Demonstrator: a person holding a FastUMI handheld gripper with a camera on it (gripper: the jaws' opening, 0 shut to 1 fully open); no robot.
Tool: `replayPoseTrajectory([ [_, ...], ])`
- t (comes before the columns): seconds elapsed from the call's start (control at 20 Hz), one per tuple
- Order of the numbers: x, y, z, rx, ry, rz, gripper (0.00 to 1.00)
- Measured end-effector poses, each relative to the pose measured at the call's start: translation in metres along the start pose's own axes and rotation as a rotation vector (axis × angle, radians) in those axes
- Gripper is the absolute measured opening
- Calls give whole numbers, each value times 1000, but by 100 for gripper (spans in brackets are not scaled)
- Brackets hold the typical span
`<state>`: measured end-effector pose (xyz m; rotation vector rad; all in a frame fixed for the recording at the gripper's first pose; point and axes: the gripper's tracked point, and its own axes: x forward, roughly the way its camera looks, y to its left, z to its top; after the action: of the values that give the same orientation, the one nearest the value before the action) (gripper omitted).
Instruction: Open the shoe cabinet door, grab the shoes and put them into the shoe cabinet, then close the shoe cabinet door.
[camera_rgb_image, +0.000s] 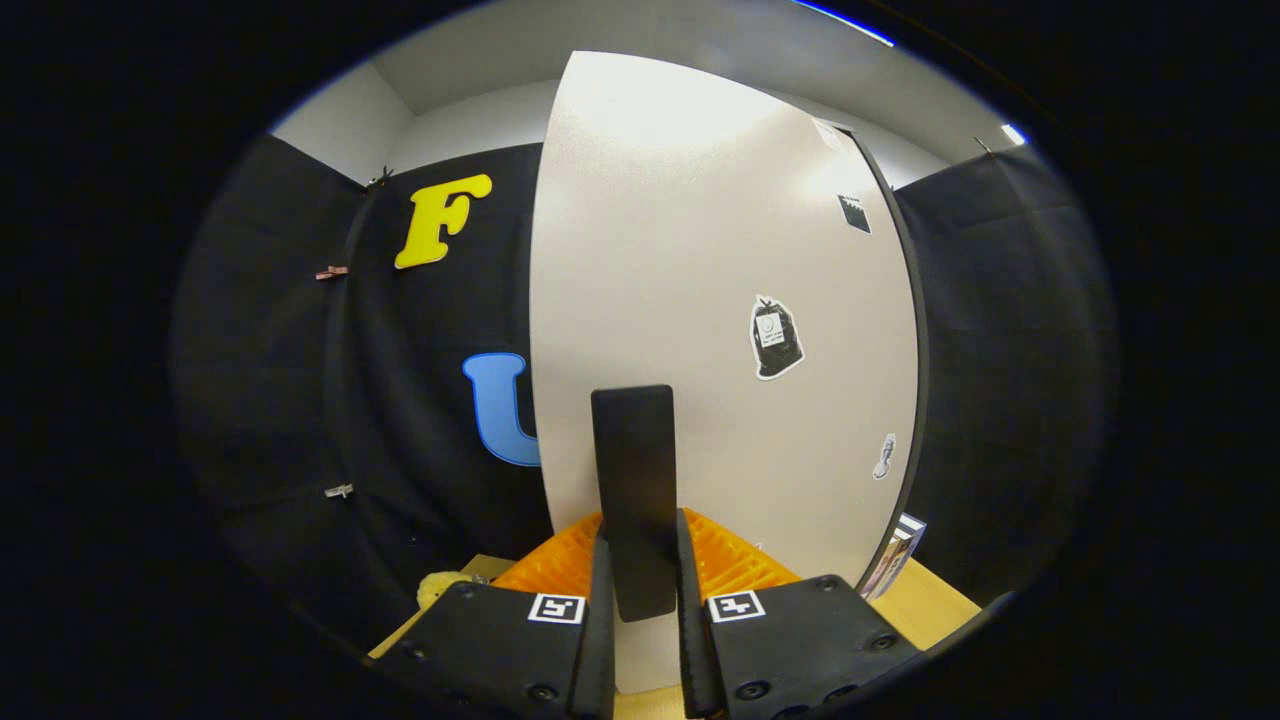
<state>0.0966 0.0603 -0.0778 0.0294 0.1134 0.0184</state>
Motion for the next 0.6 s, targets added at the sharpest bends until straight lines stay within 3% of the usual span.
replayPoseTrajectory([
  [0.35,-58,-39,5,12,1,146,30],
  [0.6,-94,-79,9,23,-2,195,29],
])
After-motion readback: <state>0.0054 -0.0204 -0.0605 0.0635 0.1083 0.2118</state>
